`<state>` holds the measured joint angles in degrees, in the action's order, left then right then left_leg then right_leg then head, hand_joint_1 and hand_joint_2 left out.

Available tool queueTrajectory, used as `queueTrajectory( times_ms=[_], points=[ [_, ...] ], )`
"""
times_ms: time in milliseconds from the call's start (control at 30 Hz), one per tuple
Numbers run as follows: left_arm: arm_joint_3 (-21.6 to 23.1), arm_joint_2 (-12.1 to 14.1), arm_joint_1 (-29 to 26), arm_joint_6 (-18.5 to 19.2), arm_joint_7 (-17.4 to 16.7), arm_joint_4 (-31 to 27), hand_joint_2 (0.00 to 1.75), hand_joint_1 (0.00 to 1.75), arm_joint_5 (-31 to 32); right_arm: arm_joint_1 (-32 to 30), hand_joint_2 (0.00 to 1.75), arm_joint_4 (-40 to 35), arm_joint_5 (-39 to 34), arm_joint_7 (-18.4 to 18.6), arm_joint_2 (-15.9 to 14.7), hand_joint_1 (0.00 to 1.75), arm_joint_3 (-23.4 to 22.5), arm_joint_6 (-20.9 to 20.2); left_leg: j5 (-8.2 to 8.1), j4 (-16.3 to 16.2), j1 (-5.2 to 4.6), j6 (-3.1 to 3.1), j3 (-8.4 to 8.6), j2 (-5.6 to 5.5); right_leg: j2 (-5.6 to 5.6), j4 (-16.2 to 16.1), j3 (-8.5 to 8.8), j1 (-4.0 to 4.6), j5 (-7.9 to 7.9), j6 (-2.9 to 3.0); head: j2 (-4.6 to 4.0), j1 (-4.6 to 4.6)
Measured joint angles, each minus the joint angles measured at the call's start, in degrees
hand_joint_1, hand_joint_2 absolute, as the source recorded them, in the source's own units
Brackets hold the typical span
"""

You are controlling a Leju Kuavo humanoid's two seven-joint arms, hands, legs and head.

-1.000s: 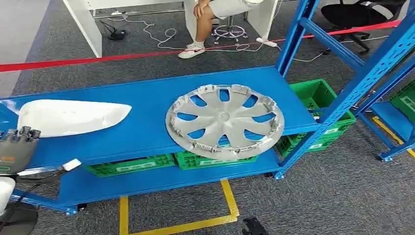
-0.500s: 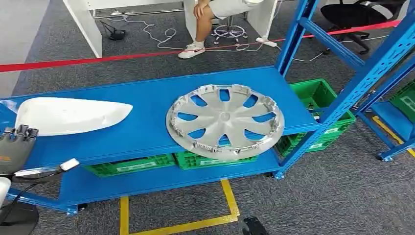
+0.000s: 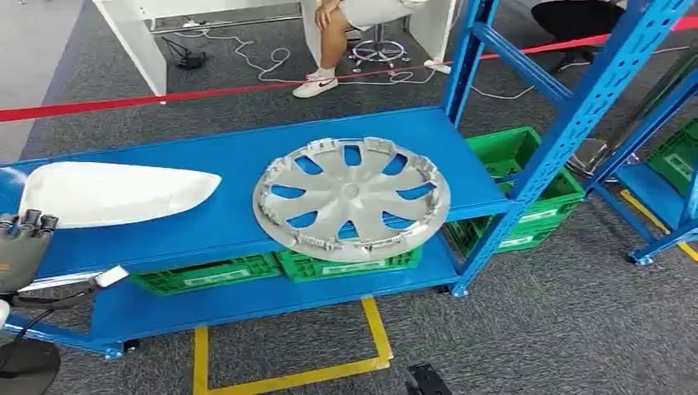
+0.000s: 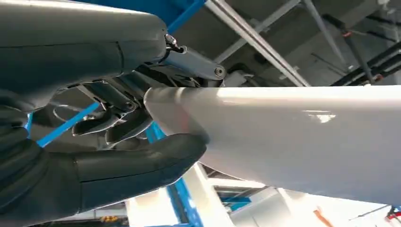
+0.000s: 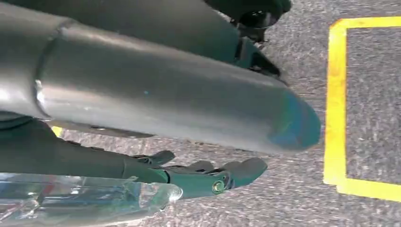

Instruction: Take the parts from the cabinet and place them on the table.

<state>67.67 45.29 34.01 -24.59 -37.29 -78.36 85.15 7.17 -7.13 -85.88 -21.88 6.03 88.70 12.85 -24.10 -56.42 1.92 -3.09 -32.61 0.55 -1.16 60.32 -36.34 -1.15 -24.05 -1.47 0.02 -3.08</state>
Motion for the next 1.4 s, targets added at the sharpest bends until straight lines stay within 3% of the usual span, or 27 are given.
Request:
queueTrajectory(
  times_ms=[67, 133, 167, 233, 333, 367, 500, 533, 567, 633, 667, 700, 767, 833, 867, 900, 933, 1000, 1033, 1067, 1133, 1167, 1200, 1267, 1333, 1367, 1400],
  points=[
    [0.0, 0.0, -0.1, -0.4, 0.0, 0.2, 1.75, 1.75, 0.0, 0.1, 0.00, 0.0, 0.0, 0.0, 0.0, 0.00, 0.0, 0.1, -4.32, -4.0, -0.14, 0.13, -1.75, -0.08, 0.06, 0.0, -0.71, 0.08, 0.61, 0.91, 0.00, 0.06],
    [0.0, 0.0, -0.2, -0.8, 0.0, 0.4, 1.75, 1.75, 0.0, 0.1, 0.00, 0.0, -0.1, -0.1, 0.0, 0.00, 0.0, 0.1, -9.69, -13.4, -0.39, 0.26, -5.22, -0.17, 0.14, -0.1, -1.71, 0.30, 1.46, 1.48, 0.00, 0.09],
    [0.0, 0.0, -0.3, -1.0, 0.0, 0.6, 1.75, 1.75, 0.0, 0.1, 0.00, 0.0, -0.1, -0.1, 0.0, 0.00, 0.0, 0.1, -11.33, -17.3, -0.42, 0.42, -6.56, -0.24, 0.16, -0.1, -2.39, 0.39, 1.98, 1.55, 0.00, 0.09],
    [0.0, 0.0, -0.4, -1.1, 0.0, 0.9, 1.75, 1.75, 0.0, 0.1, 0.00, 0.0, -0.1, -0.2, 0.0, 0.00, 0.0, 0.2, -10.27, -16.3, -0.42, 0.69, -5.05, -0.29, 0.16, -0.1, -3.71, 0.43, 3.01, 1.42, 0.00, 0.09],
    [-0.1, -0.1, -0.2, -1.5, 0.0, 1.2, 1.75, 1.75, 0.0, 0.3, 0.00, 0.0, -0.1, -0.4, 0.0, 0.00, 0.0, 0.2, -5.82, -2.6, -0.28, 0.63, 4.08, -0.30, 0.09, 0.0, -5.24, 0.20, 4.81, 0.48, 0.02, 0.09],
    [-0.1, -0.3, 0.1, -1.6, 0.0, 1.2, 1.75, 1.75, 0.0, 0.3, 0.00, 0.0, -0.1, -0.5, 0.0, 0.00, 0.0, 0.2, -6.46, -0.7, -0.66, 0.21, 4.41, -0.43, 0.03, 0.1, -5.79, 0.51, 5.32, -0.05, 0.02, 0.13],
    [0.0, -0.5, -0.1, -1.7, 0.0, 1.6, 1.75, 1.75, 0.0, 0.1, 0.00, 0.0, -0.1, -0.6, 0.0, 0.00, 0.0, 0.2, -4.06, -0.9, -1.11, 1.82, 2.95, -0.66, 0.10, -2.4, -5.22, 0.13, 8.34, -1.54, 0.02, -0.02],
    [0.0, -0.6, 0.1, -1.7, 0.0, 1.7, 1.75, 1.75, 0.0, 0.1, 0.00, 0.0, -0.1, -0.6, 0.0, 0.00, 0.0, 0.2, -3.23, -0.8, -0.98, 2.35, 2.48, -0.48, 0.33, -1.9, -5.96, -0.09, 6.83, -1.64, 0.02, -0.06],
    [0.0, -0.7, 0.1, -1.7, 0.0, 1.7, 1.75, 1.75, 0.0, 0.1, 0.00, 0.0, -0.1, -0.6, 0.0, 0.00, 0.0, 0.2, -2.60, -0.8, -1.03, 2.87, 1.81, -0.45, 0.71, 0.5, -7.04, -0.02, 3.33, -1.73, 0.00, -0.20],
    [0.0, -0.8, 0.1, -1.7, 0.0, 1.9, 1.75, 1.75, 0.0, 0.1, 0.00, 0.0, -0.1, -0.6, 0.0, 0.00, 0.0, 0.2, -1.30, -0.8, -1.32, 3.34, 0.27, -0.42, 0.73, 9.6, -9.34, 0.09, -3.21, -1.89, 0.00, -0.24],
    [0.0, -0.8, 0.0, -1.7, 0.0, 2.0, 1.75, 1.75, 0.0, 0.1, 0.00, 0.0, -0.2, -0.6, 0.0, 0.00, 0.0, 0.2, -0.59, -0.8, -1.52, 3.43, -0.66, -0.39, 0.73, 14.4, -10.28, 0.15, -5.42, -1.91, 0.00, -0.24],
    [0.0, -0.9, 0.0, -1.8, 0.0, 2.1, 1.75, 1.75, 0.0, 0.1, 0.00, 0.0, -0.2, -0.6, 0.0, 0.00, 0.0, 0.2, 0.13, -0.8, -1.67, 3.47, -1.58, -0.38, 0.73, 16.9, -10.12, 0.31, -5.85, -1.79, 0.02, -0.17],
    [0.0, -1.1, 0.0, -1.8, 0.0, 2.3, 1.75, 1.75, 0.0, 0.1, 0.00, 0.0, -0.2, -0.6, 0.0, 0.00, 0.0, 0.2, 1.34, -0.8, -1.90, 3.40, -3.25, -0.39, 0.73, 14.3, -6.43, 0.65, -3.45, -1.28, 0.02, -0.26],
    [0.0, -1.3, 0.1, -2.2, 0.0, 2.8, 1.75, 1.75, 0.0, 0.3, 0.00, 0.0, -0.3, -0.6, 0.0, 0.00, 0.0, 0.2, 2.55, -0.8, -2.04, 3.23, -4.64, -0.44, 0.70, 5.0, 1.32, 1.19, -2.25, -0.18, 0.02, -0.20],
    [0.0, -1.5, 0.1, -2.3, 0.0, 3.1, 1.75, 1.75, 0.0, 0.6, 0.00, 0.0, -0.3, -0.6, 0.0, 0.00, 0.0, 0.2, 3.09, -0.8, -2.08, 2.92, -5.06, -0.43, 0.81, -0.2, 4.55, 1.58, -5.04, 0.44, 0.02, -0.24],
    [0.0, -1.6, 0.3, -2.5, 0.0, 3.5, 1.75, 1.75, 0.0, 0.7, 0.00, 0.0, -0.3, -0.7, 0.0, 0.00, 0.0, 0.2, 3.71, -0.6, -1.94, 2.60, -5.09, -0.34, 0.90, -1.3, 5.45, 1.71, -4.41, 0.18, 0.04, 0.00],
    [0.1, -1.8, 0.4, -2.7, 0.0, 3.7, 1.75, 1.75, 0.0, 0.6, 0.00, 0.0, -0.4, -0.7, 0.0, 0.00, 0.0, 0.2, 4.17, -0.4, -1.71, 2.25, -5.00, -0.30, 0.61, -1.7, 4.75, 1.96, -3.91, 0.24, 0.00, -0.31],
    [0.3, -2.2, 0.3, -3.0, 0.0, 4.1, 1.75, 1.75, 0.0, 0.6, 0.00, 0.1, -0.5, -0.7, 0.0, 0.00, 0.0, 0.2, 5.22, 0.3, -1.44, 1.45, -5.01, -0.32, 0.58, -2.5, 4.45, 2.24, -3.08, 1.06, 0.02, -0.41],
    [0.4, -2.2, 0.3, -3.1, 0.0, 4.5, 1.75, 1.75, 0.0, 0.6, 0.00, 0.1, -0.5, -0.7, 0.0, 0.00, 0.0, 0.2, 4.72, 0.2, -1.23, 1.19, -5.35, -0.37, 0.81, -3.2, 4.90, 1.71, -1.96, 1.57, 0.00, -0.44],
    [0.4, -2.3, 0.4, -3.2, 0.0, 4.8, 1.75, 1.75, 0.0, 0.7, 0.00, 0.1, -0.5, -0.6, 0.0, 0.00, 0.0, 0.2, 1.53, -1.2, -1.34, 0.93, -6.00, -0.47, 0.84, -3.6, 4.17, 1.72, -1.19, 1.91, 0.02, -0.26],
    [0.5, -2.3, 0.4, -3.4, 0.0, 5.2, 1.75, 1.75, 0.0, 0.7, 0.00, 0.1, -0.4, -0.5, 0.0, 0.00, 0.0, 0.2, -5.34, -9.0, -1.22, 0.42, -7.93, -0.50, 0.87, -3.6, 2.74, 1.54, 0.27, 2.00, 0.00, -0.04],
    [0.5, -2.4, 0.4, -3.5, 0.0, 5.4, 1.75, 1.75, 0.0, 0.6, 0.00, 0.1, -0.4, -0.5, 0.0, 0.00, 0.0, 0.2, -7.57, -13.4, -1.10, 0.10, -8.83, -0.50, 0.88, -3.6, 1.95, 1.48, 0.96, 2.02, 0.02, -0.02],
    [0.6, -2.4, 0.4, -3.5, 0.0, 5.6, 1.75, 1.75, 0.0, 0.6, 0.00, 0.1, -0.4, -0.5, 0.0, 0.00, 0.0, 0.2, -8.22, -16.3, -0.94, -0.16, -9.10, -0.50, 0.91, -3.6, 1.15, 1.41, 1.62, 1.92, 0.02, -0.04],
    [0.6, -2.4, 0.3, -3.5, 0.0, 5.9, 1.75, 1.75, 0.0, 0.6, 0.00, 0.1, -0.4, -0.5, 0.0, 0.00, 0.0, 0.2, -5.30, -15.5, -0.64, -0.77, -6.88, -0.49, 0.99, -3.6, -0.65, 0.89, 3.00, 1.37, 0.02, -0.07],
    [0.4, -2.2, 0.0, -3.8, 0.0, 6.0, 1.75, 1.75, 0.0, 0.6, 0.00, 0.1, -0.2, -0.3, 0.0, 0.00, 0.0, 0.1, -1.79, -7.7, 0.03, -1.72, -0.66, -0.47, 1.04, -3.5, -2.27, 0.10, 4.26, 0.47, 0.02, -0.07],
    [0.1, -2.2, -0.1, -4.0, 0.0, 6.0, 1.75, 1.75, 0.0, 0.6, 0.00, 0.1, -0.1, -0.2, -0.1, 0.00, 0.0, 0.0, -2.64, -2.8, 0.57, -2.31, 3.12, -0.48, 0.97, -3.4, -2.81, 0.28, 4.80, -0.17, 0.02, 0.15],
    [0.0, -1.9, -0.3, -4.2, 0.0, 6.0, 1.75, 1.75, 0.0, 0.6, 0.00, 0.1, 0.0, -0.1, -0.1, 0.00, 0.0, 0.0, -3.75, 1.9, 0.15, -1.96, 5.67, -0.89, 1.15, -3.4, -3.09, 0.18, 5.34, -0.57, 0.00, 0.15]
  ],
)
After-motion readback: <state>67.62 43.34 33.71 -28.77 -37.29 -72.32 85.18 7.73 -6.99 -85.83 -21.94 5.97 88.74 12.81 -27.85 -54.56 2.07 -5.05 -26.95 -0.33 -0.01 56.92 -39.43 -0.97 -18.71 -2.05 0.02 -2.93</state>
